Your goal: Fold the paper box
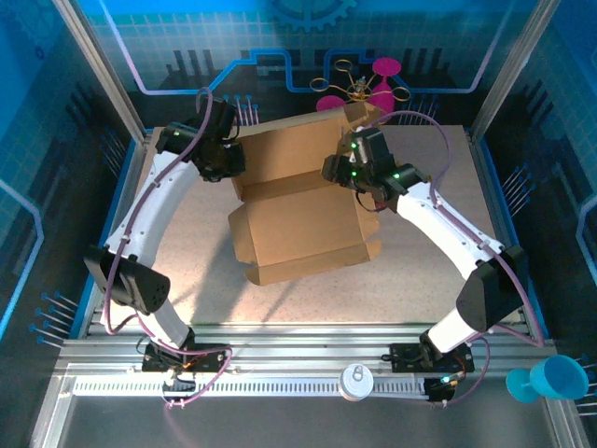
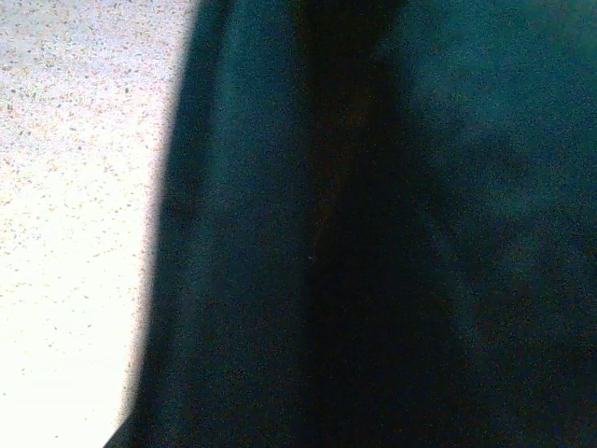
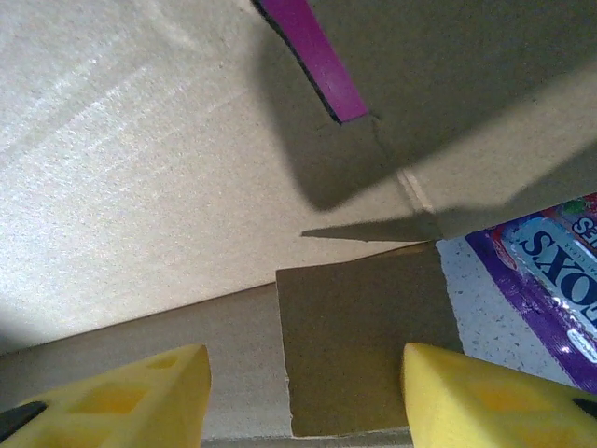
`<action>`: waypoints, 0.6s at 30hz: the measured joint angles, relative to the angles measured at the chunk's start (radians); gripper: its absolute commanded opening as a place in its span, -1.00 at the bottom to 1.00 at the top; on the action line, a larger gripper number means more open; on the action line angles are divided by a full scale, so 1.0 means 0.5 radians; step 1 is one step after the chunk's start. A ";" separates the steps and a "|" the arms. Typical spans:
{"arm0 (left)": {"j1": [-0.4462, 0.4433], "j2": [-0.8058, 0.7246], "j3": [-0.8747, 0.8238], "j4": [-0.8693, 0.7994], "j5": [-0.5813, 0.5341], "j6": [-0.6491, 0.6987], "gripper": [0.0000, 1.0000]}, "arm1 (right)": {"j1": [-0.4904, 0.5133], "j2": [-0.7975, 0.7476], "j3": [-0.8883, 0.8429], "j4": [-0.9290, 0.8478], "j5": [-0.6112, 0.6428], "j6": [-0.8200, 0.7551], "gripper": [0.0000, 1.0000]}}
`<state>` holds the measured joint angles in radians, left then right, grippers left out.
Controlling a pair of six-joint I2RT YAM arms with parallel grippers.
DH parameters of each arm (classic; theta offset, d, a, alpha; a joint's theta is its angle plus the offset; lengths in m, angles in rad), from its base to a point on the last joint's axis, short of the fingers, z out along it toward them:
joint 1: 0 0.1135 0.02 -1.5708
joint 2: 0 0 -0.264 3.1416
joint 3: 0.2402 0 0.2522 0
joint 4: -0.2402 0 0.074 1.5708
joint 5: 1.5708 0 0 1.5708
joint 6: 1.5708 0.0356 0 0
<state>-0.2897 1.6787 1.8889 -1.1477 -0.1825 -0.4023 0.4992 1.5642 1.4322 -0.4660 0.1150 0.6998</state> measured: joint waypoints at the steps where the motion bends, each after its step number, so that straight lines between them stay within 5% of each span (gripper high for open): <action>1: 0.000 0.004 0.002 -0.001 0.003 -0.001 -1.00 | 0.000 0.003 0.007 -0.009 -0.002 -0.005 0.13; 12: 0.081 0.015 0.002 0.002 0.092 0.001 -1.00 | -0.024 -0.208 0.057 -0.005 -0.102 -0.144 0.24; 18: 0.127 0.035 0.057 0.000 0.148 0.011 -1.00 | -0.344 -0.630 0.005 0.186 -0.240 -0.237 0.14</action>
<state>-0.2260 1.6962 1.9175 -1.1477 -0.1085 -0.3965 0.3271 1.2491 1.4349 -0.3729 -0.0048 0.5816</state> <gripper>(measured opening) 0.096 0.591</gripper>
